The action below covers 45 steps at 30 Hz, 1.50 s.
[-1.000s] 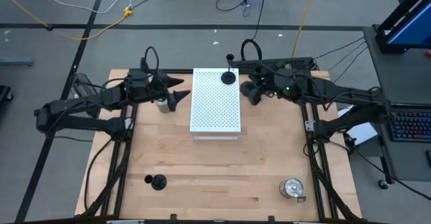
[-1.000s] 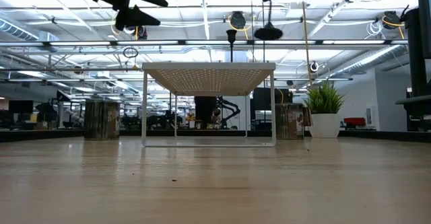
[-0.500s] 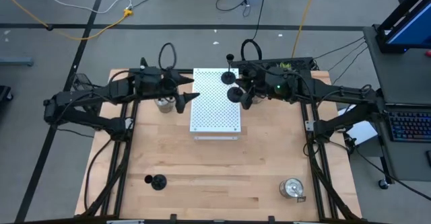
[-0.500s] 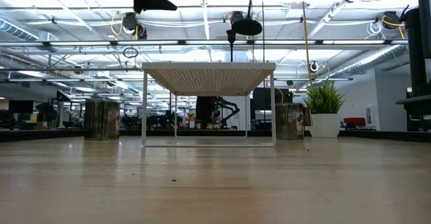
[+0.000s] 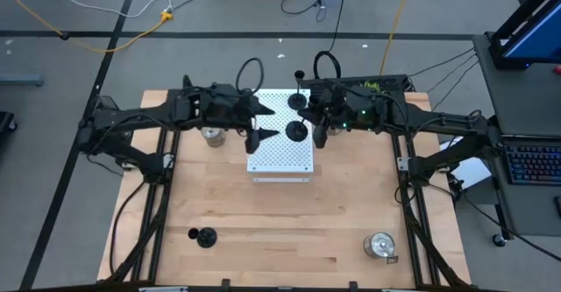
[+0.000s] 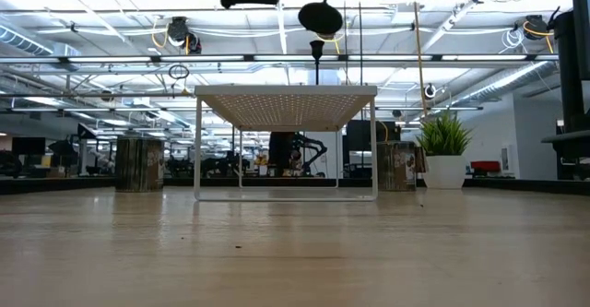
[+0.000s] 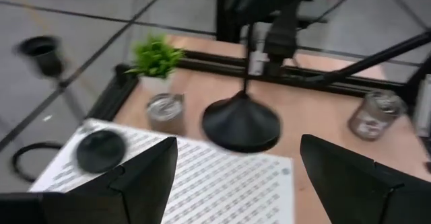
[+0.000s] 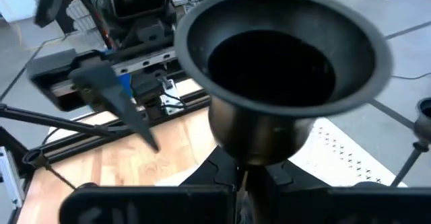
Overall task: Pick & Place candle stick holders
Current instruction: Put the right black candle holder on the shelf
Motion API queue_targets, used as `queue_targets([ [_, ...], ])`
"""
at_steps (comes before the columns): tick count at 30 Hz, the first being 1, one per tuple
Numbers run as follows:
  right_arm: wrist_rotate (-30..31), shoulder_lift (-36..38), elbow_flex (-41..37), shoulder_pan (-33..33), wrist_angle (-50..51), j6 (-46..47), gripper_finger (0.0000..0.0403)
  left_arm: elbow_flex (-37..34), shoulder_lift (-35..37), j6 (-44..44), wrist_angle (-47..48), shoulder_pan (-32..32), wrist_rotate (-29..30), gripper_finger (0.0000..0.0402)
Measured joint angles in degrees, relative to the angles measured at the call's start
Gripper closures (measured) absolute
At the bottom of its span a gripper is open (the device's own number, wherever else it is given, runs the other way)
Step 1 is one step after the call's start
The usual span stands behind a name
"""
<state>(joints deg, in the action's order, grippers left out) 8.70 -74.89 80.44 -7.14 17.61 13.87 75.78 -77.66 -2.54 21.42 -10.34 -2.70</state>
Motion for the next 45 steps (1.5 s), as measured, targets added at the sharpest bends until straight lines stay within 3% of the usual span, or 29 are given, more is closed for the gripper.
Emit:
queue_targets([
  [19,-7.90,-4.17,-0.09,0.11,-3.26,1.29,0.0400,0.91,-6.65,-3.54,-7.79,-0.03,-7.59,0.0080],
  [38,-8.88,-4.70,-0.09,0.87,-4.51,1.92,0.0400,2.81,-9.52,-6.22,-9.31,-0.23,-10.82,0.0082],
  [41,-8.89,-4.68,-0.08,0.87,-4.55,1.92,0.0400,2.79,-10.05,-6.63,-9.15,-0.19,-10.86,0.0102],
  [45,-8.97,-4.68,-0.09,0.90,-4.49,1.92,0.0400,2.77,-10.01,-6.64,-9.59,-0.19,-10.86,0.0165],
])
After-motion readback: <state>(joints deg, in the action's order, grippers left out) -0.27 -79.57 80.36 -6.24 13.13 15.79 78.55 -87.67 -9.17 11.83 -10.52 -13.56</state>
